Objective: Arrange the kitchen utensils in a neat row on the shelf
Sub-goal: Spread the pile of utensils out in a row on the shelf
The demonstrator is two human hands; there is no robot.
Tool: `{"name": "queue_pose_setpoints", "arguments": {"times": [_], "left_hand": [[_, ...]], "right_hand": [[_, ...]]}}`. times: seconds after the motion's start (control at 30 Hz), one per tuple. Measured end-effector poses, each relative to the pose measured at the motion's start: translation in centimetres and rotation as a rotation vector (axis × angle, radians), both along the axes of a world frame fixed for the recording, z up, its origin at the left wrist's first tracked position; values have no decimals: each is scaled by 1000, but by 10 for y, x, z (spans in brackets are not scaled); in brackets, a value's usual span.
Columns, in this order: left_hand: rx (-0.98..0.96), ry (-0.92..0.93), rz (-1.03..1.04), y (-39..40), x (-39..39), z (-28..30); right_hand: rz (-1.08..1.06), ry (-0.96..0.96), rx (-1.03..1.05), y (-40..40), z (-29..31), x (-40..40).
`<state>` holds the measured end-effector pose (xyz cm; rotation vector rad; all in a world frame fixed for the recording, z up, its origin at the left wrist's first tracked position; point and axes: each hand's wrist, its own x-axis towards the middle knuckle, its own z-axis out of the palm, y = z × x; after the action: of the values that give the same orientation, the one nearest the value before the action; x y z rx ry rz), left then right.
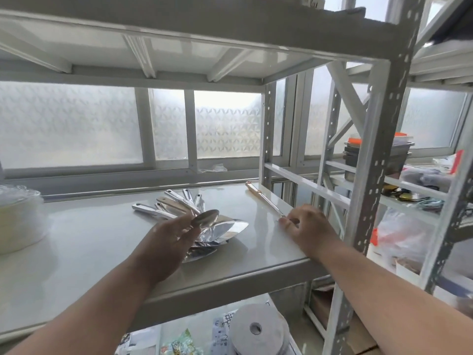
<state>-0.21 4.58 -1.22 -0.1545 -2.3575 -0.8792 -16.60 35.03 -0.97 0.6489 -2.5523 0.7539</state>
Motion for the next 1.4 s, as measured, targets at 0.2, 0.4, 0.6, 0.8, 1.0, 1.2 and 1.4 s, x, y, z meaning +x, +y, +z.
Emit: {"name": "queue_pose_setpoints", "arguments": {"times": [0.2,0.4,0.6,0.8,1.0,1.2,1.4], "left_hand": [[40,-22,40,-3,-4,-4],[-20,-5,55,-1,0,0],[-40,69,61,-6,-1,-6],[-316,193,99,-4,10,10],[-584,213,6,32,14,34],[-491,-16,68,53,22,47],[-634,-424,246,68,21,23]], "right_hand": [[-92,8,26,-2,-4,1],[-110,104,-40,-2,-8,-2],[-178,237,-37,-2,-11,7],[239,341,1,-19,12,77],[391,446,126,-53,57,133],[215,429,126,-42,50,114],[19,233,8,-33,11,80]]}}
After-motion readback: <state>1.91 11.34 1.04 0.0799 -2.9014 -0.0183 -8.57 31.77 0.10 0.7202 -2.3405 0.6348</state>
